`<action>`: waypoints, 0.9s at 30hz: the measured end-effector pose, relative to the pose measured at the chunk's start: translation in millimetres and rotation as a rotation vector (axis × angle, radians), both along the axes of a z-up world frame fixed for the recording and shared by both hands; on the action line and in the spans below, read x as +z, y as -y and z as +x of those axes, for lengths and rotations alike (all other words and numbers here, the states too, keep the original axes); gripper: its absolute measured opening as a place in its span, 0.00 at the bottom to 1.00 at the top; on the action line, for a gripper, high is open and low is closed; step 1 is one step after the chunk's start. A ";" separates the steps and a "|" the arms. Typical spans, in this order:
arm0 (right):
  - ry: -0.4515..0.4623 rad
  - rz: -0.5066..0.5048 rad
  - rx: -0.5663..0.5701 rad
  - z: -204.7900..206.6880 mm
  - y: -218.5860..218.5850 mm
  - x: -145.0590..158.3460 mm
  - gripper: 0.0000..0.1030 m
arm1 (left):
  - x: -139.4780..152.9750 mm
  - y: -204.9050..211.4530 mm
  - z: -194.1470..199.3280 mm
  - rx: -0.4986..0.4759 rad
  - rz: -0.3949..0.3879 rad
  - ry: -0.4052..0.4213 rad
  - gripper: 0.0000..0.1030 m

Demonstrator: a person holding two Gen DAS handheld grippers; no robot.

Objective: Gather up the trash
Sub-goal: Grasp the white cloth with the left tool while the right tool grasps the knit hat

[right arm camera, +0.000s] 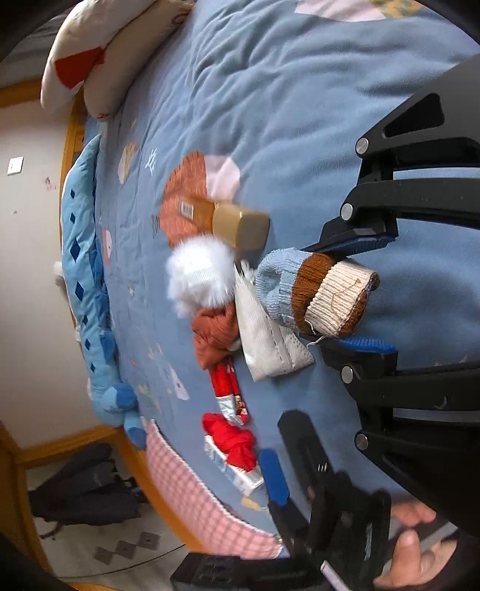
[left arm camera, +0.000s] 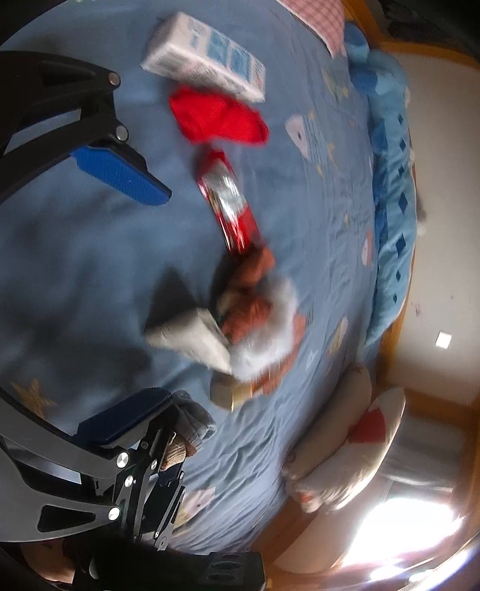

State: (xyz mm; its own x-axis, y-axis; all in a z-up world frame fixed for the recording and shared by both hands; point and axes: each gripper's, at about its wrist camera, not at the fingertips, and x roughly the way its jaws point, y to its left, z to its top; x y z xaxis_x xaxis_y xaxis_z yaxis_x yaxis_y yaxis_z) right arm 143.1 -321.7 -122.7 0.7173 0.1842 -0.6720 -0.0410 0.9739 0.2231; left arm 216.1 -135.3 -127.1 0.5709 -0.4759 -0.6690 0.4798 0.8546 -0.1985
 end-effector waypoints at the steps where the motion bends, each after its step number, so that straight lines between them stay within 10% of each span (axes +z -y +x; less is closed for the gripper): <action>1: 0.008 0.005 -0.012 -2.0 5.3 2.1 0.35 | -1.0 7.1 2.3 -0.021 -0.010 -0.008 0.96; 15: 0.048 0.117 -0.046 -9.8 38.9 8.1 0.35 | -30.1 49.0 36.4 -0.029 0.019 -0.107 0.23; 27: 0.084 0.108 0.002 -21.5 19.8 19.9 0.35 | -0.8 23.2 -20.1 -0.017 -0.042 -0.073 0.17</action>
